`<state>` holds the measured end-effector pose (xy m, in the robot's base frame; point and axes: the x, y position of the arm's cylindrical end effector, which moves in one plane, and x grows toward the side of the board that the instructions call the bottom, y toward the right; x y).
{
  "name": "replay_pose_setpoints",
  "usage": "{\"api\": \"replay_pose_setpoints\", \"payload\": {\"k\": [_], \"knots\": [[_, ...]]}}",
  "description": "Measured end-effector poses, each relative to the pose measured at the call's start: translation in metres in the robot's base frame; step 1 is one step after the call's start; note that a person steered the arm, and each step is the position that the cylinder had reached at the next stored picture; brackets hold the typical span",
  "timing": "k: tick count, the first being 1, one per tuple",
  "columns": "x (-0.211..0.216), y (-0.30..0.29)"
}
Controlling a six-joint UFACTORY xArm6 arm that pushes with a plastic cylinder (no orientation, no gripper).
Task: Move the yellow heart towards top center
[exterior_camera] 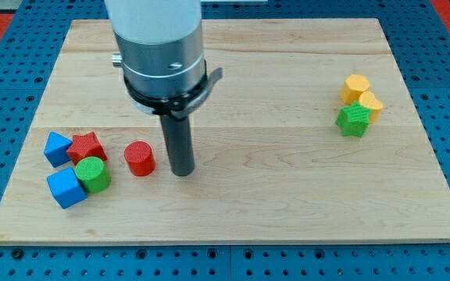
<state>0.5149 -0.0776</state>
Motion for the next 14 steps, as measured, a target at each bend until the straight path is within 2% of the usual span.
{"api": "replay_pose_setpoints", "payload": {"k": [1, 2, 3, 4, 5, 6, 8, 11, 14], "knots": [[0.002, -0.051], [0.004, -0.053], [0.019, 0.038], [0.014, 0.136], [0.005, 0.222], [-0.022, 0.279], [-0.032, 0.285], [-0.086, 0.319], [-0.163, 0.286]]}}
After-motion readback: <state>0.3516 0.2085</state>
